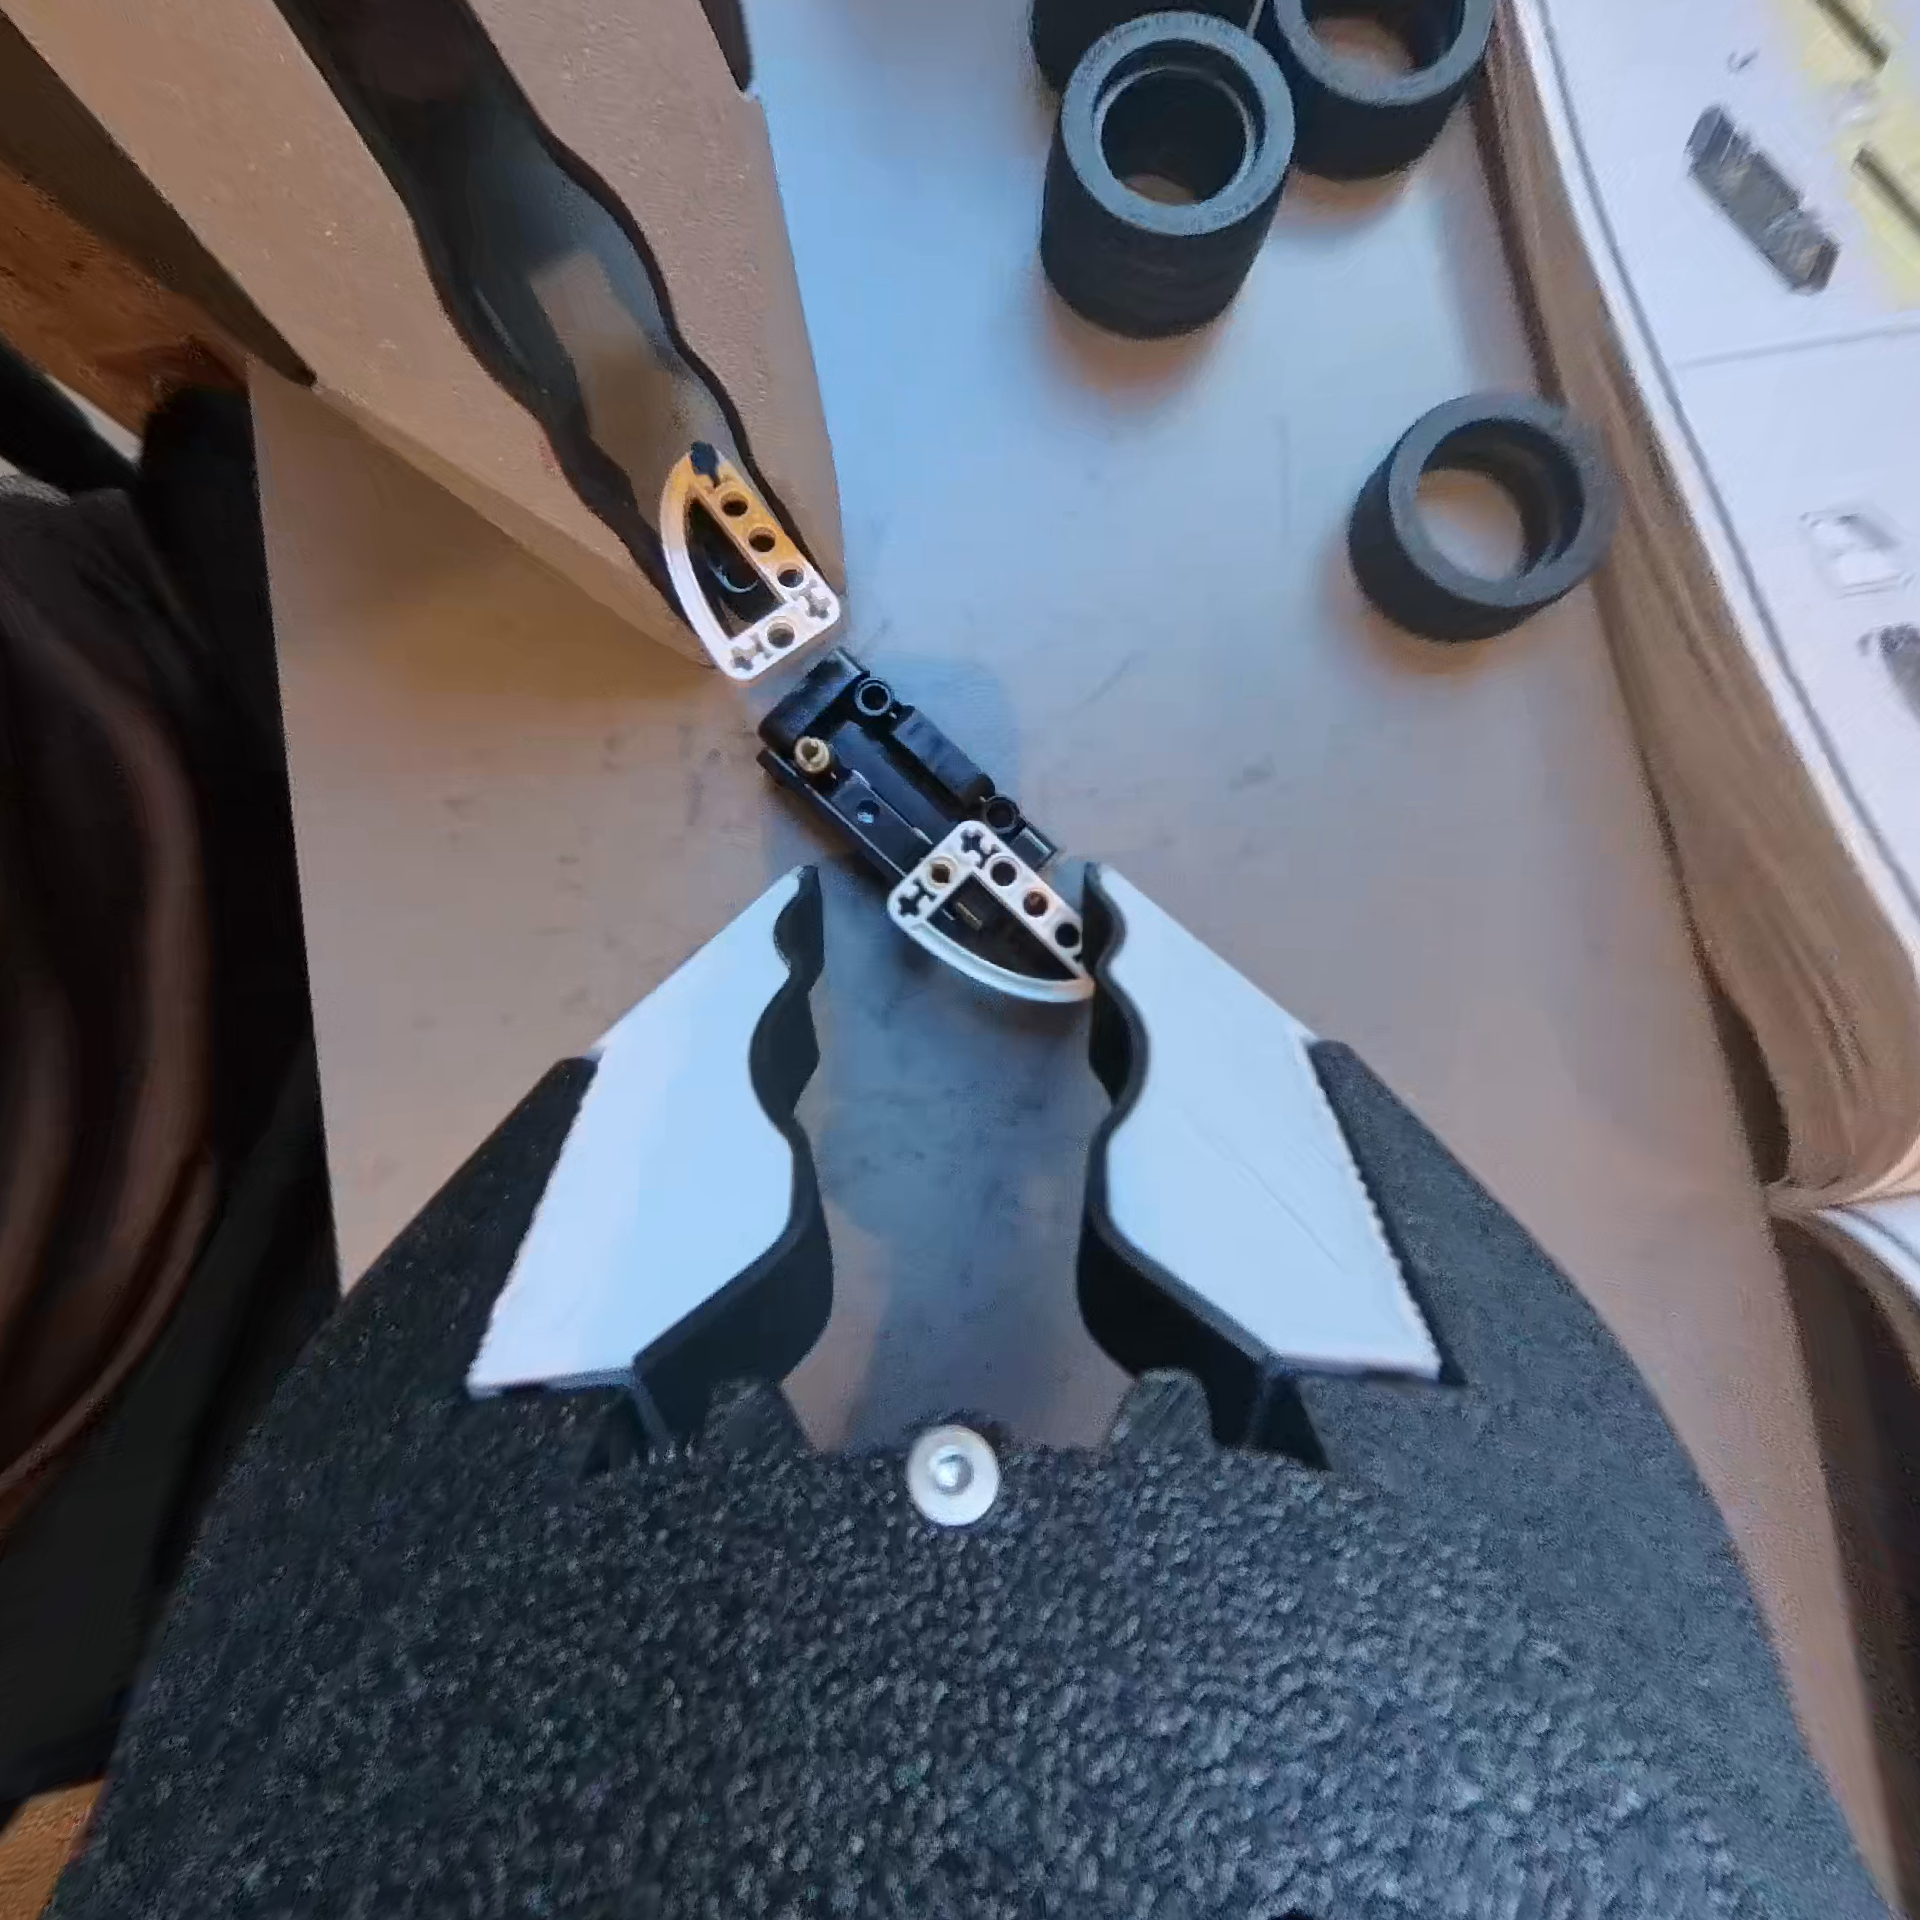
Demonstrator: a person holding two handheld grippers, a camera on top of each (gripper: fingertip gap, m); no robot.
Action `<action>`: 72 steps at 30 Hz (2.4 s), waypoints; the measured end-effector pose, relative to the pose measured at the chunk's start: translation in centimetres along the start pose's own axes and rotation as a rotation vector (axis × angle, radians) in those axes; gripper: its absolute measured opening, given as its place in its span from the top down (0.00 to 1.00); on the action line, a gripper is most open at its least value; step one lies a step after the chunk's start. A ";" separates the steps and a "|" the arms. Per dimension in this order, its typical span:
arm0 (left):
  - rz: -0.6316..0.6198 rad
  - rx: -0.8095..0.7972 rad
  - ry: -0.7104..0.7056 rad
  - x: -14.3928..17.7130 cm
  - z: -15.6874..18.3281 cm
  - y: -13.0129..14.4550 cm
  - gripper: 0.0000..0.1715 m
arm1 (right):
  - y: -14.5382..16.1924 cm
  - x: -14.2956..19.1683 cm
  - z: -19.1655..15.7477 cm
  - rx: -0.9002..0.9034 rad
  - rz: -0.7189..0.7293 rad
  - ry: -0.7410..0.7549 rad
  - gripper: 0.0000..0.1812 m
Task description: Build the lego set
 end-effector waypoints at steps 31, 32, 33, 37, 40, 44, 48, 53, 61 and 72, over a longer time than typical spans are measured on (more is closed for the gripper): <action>-0.011 -0.266 0.100 -1.3 -0.9 -1.0 0.88 | -1.7 -1.3 -1.7 0.305 0.097 -0.078 0.87; -0.006 -0.265 0.105 -1.3 -1.0 -1.0 0.88 | -1.6 -1.4 -1.7 0.318 0.085 -0.078 0.86; -0.001 -0.262 0.110 -1.3 -1.0 -0.9 0.88 | -1.6 -1.5 -1.7 0.326 0.081 -0.080 0.87; 0.005 -0.255 0.127 -1.1 -1.2 -0.8 0.88 | -1.9 -1.3 -1.8 0.340 0.098 -0.081 0.86; 0.002 -0.270 0.129 -1.1 -1.2 -0.9 0.88 | -2.1 -1.2 -1.8 0.339 0.114 -0.088 0.86; -0.005 -0.267 0.131 -1.2 -1.2 -1.0 0.88 | -1.9 -1.5 -1.9 0.352 0.098 -0.086 0.87; 0.005 -0.220 0.130 -1.1 -1.3 -0.8 0.87 | -1.9 -1.6 -1.8 0.349 0.090 -0.081 0.87; 0.035 -0.168 0.139 -0.7 -1.6 -0.9 0.84 | -2.0 -1.6 -1.6 0.362 0.073 -0.077 0.87; 0.045 -0.136 0.160 -1.1 -1.9 -0.7 0.88 | -2.0 -1.8 -1.8 0.357 0.074 -0.062 0.87; 0.010 -0.198 0.248 -1.2 -2.7 -1.1 0.88 | -1.4 -1.8 -2.2 0.329 0.109 -0.005 0.87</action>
Point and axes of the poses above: each gripper's, where its closed fingertips meet, x back along the fingers, y out of its underside, z = x × y across the jaws, the point moved 10 cm from there along x, back along the fingers, and after that the axes turned 10 degrees about z, right-handed, at the moved point
